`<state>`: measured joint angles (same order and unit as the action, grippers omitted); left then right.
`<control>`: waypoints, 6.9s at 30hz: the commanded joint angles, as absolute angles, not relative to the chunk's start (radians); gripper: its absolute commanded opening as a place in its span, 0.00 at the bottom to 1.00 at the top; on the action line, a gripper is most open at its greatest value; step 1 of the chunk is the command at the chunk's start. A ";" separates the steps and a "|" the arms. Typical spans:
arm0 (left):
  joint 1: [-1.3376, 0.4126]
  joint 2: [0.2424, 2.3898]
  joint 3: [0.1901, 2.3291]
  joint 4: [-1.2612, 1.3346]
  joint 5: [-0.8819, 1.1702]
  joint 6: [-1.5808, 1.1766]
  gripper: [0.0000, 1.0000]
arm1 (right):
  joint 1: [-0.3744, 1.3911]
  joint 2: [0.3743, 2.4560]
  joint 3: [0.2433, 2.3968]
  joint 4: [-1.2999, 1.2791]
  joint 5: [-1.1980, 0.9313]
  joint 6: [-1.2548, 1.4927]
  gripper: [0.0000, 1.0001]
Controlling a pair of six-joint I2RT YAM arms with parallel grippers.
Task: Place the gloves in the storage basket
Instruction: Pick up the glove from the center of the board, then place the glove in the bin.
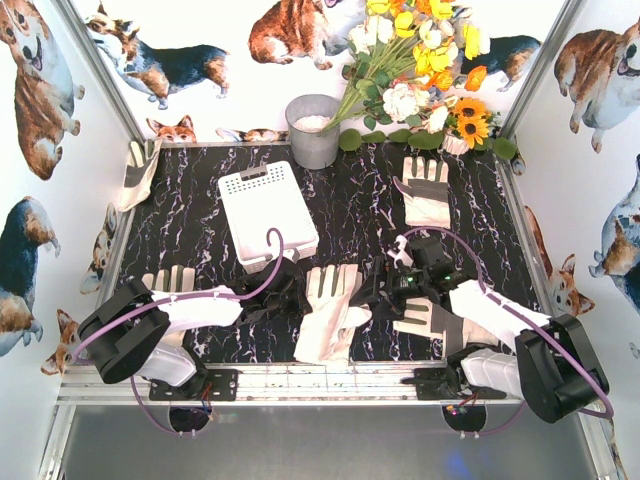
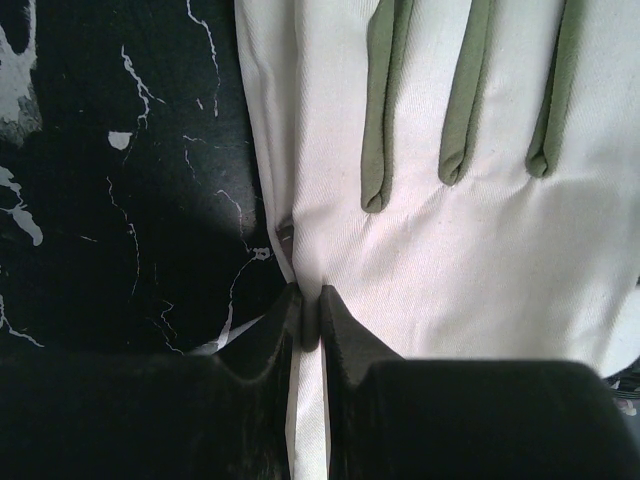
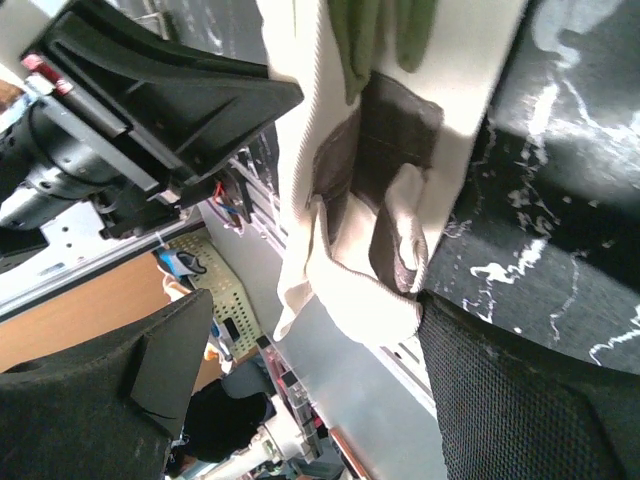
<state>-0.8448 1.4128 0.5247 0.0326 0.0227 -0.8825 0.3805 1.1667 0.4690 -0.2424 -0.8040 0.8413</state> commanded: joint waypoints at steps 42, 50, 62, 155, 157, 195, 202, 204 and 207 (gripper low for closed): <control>-1.153 1.304 0.787 -0.208 -0.290 -0.592 0.70 | 0.387 1.236 0.550 -0.378 -0.769 0.974 0.00; -1.156 1.404 0.816 -0.085 -0.176 -0.559 0.57 | 0.387 1.238 0.545 -0.359 -0.755 0.998 0.00; -1.251 1.465 0.845 -0.077 -0.284 -0.429 0.72 | 0.387 1.273 0.564 -0.337 -0.750 1.116 0.00; -1.298 1.382 0.704 -0.026 -0.446 -0.495 0.68 | 0.533 1.616 0.483 0.286 -0.707 1.252 0.00; -1.289 1.336 0.704 -0.041 -0.435 -0.500 0.76 | 0.528 1.608 0.482 0.282 -0.711 1.233 0.00; -0.704 1.123 0.522 0.344 0.341 -0.834 1.00 | 0.399 1.065 0.930 -0.548 -0.948 0.414 0.00; -0.704 1.136 0.513 0.517 0.462 -0.888 1.00 | 0.400 1.026 0.932 -0.380 -1.041 0.518 0.00; -0.705 1.137 0.502 0.599 0.499 -0.922 1.00 | 0.400 1.022 0.929 -0.370 -1.028 0.519 0.00; -0.705 1.127 0.491 0.637 0.499 -0.934 0.98 | 0.400 1.015 0.917 -0.357 -1.011 0.523 0.00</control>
<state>-0.7116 1.1378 0.5072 0.5018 0.4465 -0.8993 0.3981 1.0439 0.8921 -0.4625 -0.9791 0.4999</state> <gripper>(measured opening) 0.995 0.104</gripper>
